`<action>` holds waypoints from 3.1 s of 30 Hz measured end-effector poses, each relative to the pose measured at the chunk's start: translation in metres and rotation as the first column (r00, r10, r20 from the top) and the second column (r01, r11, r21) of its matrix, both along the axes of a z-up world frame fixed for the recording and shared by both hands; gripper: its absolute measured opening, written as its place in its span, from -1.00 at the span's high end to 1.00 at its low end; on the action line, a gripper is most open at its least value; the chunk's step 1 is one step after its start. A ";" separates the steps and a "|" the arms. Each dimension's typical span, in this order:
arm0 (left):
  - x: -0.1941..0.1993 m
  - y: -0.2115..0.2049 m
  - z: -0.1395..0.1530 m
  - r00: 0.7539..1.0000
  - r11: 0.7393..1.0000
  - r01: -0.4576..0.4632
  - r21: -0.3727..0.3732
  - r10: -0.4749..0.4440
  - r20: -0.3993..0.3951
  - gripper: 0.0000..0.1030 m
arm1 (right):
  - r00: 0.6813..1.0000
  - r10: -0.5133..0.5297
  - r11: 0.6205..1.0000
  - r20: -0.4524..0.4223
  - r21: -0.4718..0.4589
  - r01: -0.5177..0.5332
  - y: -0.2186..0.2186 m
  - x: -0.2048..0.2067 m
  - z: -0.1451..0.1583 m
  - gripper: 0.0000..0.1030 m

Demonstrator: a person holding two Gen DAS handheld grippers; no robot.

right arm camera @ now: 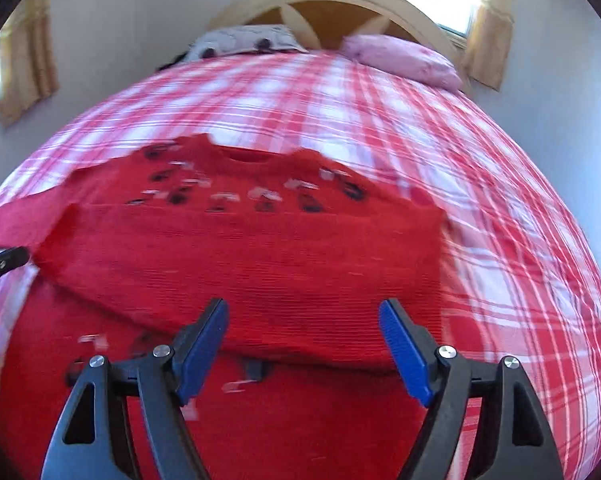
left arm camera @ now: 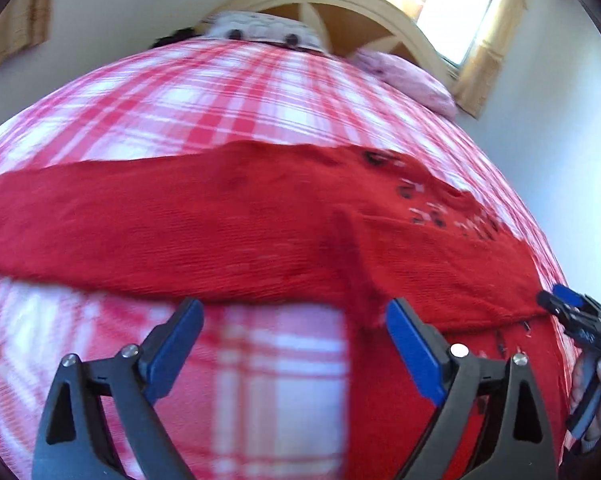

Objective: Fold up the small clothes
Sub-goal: 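Reach to the sleeve cuff and grasp it with the left gripper, then lift the sleeve and lay it back over the folded body with left gripper, then open the left gripper and withdraw from the sleeve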

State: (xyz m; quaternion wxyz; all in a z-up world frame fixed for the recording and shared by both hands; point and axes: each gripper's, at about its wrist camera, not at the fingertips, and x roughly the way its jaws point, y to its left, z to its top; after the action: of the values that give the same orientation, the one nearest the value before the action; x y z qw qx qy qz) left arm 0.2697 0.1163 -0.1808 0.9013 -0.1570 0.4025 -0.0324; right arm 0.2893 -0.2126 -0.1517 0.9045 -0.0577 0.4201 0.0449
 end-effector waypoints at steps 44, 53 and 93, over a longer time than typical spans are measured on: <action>-0.018 0.194 0.059 0.899 0.874 -0.427 -0.233 0.438 -0.004 0.84 | 0.977 0.211 0.977 0.026 -0.009 -0.211 0.063 -0.044 -0.021 -0.69; 0.013 0.097 0.107 0.960 0.897 -0.222 -0.383 0.271 0.077 0.84 | 0.988 0.149 0.987 0.032 0.063 -0.151 0.017 -0.061 0.010 -0.70; 0.001 -0.185 0.062 0.948 0.872 0.174 0.458 -0.275 0.162 -0.67 | 0.999 0.018 0.977 0.033 0.210 -0.025 -0.071 -0.109 -0.027 -0.70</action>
State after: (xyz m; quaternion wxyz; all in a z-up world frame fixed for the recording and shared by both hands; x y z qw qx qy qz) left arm 0.2709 -0.0685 -0.1184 0.9426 0.1025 0.3115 -0.0634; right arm 0.1805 -0.2837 -0.1791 0.9115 0.0328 0.3981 0.0978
